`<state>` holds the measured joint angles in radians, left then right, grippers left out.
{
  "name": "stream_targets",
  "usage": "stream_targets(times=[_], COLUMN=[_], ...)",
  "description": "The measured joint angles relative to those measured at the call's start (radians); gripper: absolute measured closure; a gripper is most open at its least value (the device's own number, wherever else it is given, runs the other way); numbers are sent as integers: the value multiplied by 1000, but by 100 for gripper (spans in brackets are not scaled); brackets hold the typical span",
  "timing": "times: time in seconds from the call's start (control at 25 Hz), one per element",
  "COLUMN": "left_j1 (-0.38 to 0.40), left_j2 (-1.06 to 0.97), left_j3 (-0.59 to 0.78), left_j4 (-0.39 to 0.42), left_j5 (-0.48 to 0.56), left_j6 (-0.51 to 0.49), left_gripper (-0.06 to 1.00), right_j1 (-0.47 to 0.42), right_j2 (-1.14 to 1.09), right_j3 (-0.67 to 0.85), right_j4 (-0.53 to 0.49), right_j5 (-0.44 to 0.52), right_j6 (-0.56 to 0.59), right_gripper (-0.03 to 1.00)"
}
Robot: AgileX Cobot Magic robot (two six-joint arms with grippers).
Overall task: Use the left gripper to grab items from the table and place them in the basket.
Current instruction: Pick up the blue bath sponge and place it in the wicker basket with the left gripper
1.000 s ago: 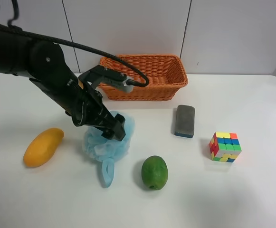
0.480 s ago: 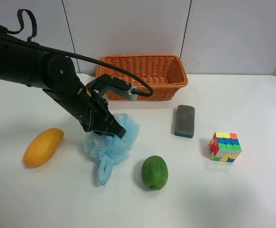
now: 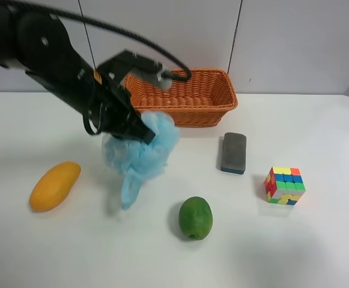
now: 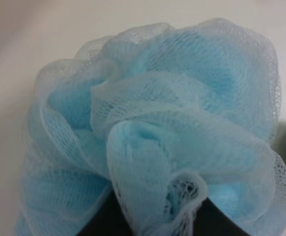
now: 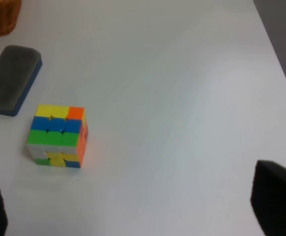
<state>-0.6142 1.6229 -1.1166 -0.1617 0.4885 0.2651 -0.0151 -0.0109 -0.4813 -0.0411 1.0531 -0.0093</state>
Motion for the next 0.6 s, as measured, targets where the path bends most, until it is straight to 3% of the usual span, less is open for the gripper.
stream_targets(times=[0.28, 0.6], left_j1=[11, 88], left_j2=[-1, 301], left_j3=[-280, -577], left_j4=[245, 288], left_j5=[61, 50], left_j6=[22, 92], left_gripper=[84, 85], right_j1=[0, 0], right_j2=[0, 0], right_j3=[0, 0], right_j4=[0, 0], right_j5=[0, 0], right_j6=[0, 0], right_gripper=[-3, -3])
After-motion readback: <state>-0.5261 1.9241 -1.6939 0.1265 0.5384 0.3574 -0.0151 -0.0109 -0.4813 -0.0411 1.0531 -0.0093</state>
